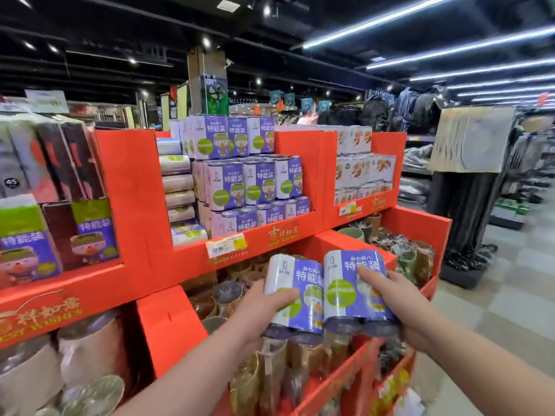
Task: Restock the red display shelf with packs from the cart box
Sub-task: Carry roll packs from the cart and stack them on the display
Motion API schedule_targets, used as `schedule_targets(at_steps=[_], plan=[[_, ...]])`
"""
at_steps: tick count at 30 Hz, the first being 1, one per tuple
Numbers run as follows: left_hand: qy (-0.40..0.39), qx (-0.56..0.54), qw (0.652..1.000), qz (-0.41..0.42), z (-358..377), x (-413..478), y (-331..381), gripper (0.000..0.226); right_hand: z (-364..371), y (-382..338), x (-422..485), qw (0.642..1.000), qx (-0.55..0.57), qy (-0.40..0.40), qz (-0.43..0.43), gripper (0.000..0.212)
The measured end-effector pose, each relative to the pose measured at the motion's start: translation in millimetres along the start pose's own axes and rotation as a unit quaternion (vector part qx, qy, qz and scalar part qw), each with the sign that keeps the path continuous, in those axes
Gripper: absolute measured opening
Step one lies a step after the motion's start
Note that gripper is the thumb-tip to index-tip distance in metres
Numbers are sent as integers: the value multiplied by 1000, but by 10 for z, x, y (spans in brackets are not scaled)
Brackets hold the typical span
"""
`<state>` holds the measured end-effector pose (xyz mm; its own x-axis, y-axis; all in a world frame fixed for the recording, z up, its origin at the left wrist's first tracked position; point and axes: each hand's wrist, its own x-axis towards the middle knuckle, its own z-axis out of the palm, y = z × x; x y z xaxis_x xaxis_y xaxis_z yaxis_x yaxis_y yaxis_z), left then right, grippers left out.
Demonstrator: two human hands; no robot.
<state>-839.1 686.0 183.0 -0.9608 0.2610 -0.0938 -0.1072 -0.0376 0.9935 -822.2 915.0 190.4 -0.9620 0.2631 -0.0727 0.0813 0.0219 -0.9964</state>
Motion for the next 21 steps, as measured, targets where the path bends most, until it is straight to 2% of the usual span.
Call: schedule_targets(at_steps=[2,8,12,16,17,19,21], plan=[[5,-2,1000,3,-32,162,77,24,48,-91,200,1000,-5,-8,-5,47],[59,-30,998,20,-249,597,290,26,329,-434,792,997,1,-77,-23,32],[109,-48,992,47,-418,796,420,18,553,-569,1317,990,-9,-135,-44,42],[169,-68,980,77,-494,1013,541,25,742,-742,1858,971,-37,-216,-94,50],[184,-70,977,86,-492,1073,576,25,779,-811,1995,965,-46,-236,-107,47],[220,-65,968,103,-466,1177,664,22,846,-993,2225,952,-47,-266,-141,29],[251,-58,959,122,-435,1302,733,26,895,-1227,2454,945,-44,-269,-182,20]])
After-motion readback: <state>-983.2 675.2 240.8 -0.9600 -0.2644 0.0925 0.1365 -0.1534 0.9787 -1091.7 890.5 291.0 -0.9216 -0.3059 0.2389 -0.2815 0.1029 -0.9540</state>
